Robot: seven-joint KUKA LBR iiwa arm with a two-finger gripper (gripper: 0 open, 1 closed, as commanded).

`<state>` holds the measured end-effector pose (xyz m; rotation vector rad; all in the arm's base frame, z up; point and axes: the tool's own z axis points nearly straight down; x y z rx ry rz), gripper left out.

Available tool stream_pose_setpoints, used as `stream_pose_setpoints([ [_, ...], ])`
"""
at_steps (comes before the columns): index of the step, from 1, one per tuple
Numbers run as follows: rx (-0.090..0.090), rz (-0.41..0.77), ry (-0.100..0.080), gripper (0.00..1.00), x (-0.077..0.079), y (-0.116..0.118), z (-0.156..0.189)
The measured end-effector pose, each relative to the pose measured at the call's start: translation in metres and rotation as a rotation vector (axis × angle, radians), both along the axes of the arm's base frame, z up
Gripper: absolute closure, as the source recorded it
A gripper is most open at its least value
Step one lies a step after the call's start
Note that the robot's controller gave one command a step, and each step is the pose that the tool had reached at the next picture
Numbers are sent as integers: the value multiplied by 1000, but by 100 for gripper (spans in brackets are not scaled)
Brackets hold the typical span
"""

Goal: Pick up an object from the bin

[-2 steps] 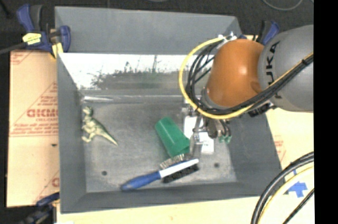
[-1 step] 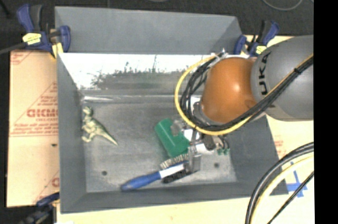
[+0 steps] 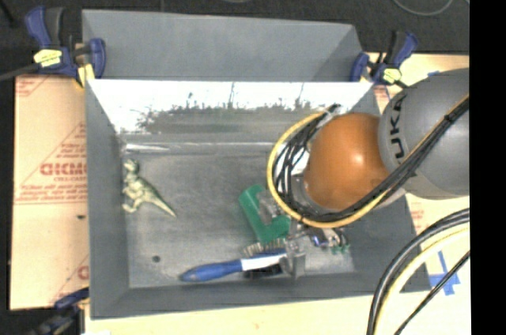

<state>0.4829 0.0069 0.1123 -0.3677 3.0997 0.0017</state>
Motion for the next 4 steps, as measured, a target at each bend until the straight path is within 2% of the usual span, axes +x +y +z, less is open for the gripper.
stream_pose_setpoints([
  [1, -6, 233, 17, 0, -9, 17, 2],
  [2, -5, 213, 8, 0, 2, 34, -42],
  [3, -8, 463, 13, 100, -5, 40, -42],
  [4, -8, 462, 13, 100, -5, 40, -42],
])
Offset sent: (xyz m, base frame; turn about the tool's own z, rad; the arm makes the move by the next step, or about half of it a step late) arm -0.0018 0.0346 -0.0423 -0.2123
